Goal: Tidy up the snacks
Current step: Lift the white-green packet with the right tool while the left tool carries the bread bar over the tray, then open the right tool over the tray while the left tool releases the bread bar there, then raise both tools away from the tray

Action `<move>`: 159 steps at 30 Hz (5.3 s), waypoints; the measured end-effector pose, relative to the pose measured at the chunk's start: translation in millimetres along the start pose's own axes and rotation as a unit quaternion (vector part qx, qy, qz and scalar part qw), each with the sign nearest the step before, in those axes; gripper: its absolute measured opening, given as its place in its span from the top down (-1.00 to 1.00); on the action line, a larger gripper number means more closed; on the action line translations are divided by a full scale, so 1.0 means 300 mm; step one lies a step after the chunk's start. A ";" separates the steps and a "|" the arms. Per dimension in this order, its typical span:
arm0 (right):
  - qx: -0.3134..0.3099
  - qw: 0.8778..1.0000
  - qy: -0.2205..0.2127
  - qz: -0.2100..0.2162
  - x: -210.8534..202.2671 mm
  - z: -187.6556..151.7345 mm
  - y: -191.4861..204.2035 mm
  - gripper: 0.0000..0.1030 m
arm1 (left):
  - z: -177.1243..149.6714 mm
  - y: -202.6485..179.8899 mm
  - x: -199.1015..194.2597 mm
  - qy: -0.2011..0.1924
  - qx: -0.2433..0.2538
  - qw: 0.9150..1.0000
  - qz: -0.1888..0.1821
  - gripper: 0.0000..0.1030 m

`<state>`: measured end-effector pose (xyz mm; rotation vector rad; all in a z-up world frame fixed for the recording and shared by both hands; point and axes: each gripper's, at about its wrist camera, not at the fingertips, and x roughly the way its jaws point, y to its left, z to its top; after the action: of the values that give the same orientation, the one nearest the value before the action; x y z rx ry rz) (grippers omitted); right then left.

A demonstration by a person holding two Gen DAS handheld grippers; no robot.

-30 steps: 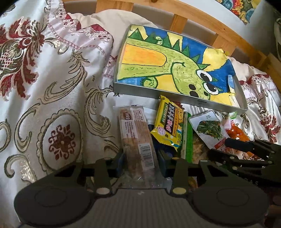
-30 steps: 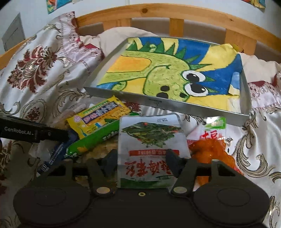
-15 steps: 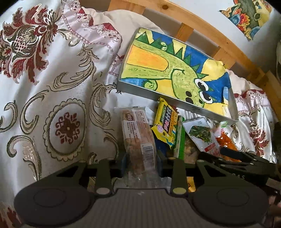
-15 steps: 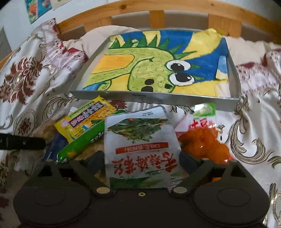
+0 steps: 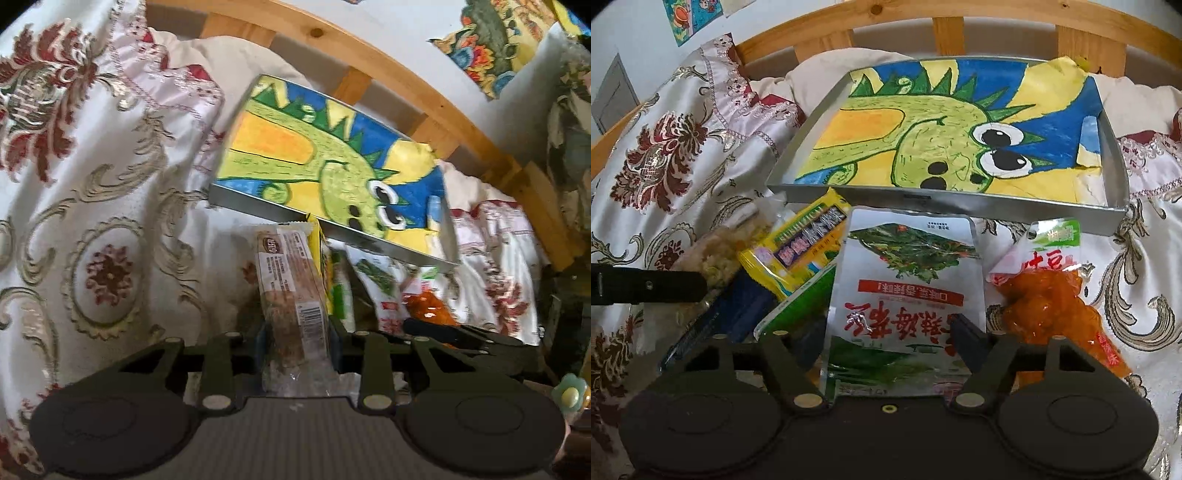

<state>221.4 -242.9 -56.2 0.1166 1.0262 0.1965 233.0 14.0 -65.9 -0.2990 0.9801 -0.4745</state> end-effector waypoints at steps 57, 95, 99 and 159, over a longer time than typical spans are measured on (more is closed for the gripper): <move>-0.113 0.961 -0.232 -0.095 -0.054 0.252 0.018 0.91 | 0.307 -0.058 0.238 -0.165 -0.022 0.986 -0.015 0.30; -0.046 0.970 -0.172 -0.165 0.212 0.363 -0.147 -0.46 | 0.357 -0.061 0.410 -0.132 0.009 0.987 0.091 -0.56; -0.040 0.968 -0.178 -0.175 0.195 0.360 -0.155 -0.63 | 0.358 -0.082 0.369 -0.151 0.016 0.983 0.103 -0.73; -0.019 0.974 -0.201 -0.101 -0.527 -0.296 0.150 -0.99 | -0.190 -0.277 -0.353 -0.132 0.063 0.961 0.236 -0.99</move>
<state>60.8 -232.8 39.0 0.0149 0.6246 0.0052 114.4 -4.9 17.5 -0.0067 0.7242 -0.0563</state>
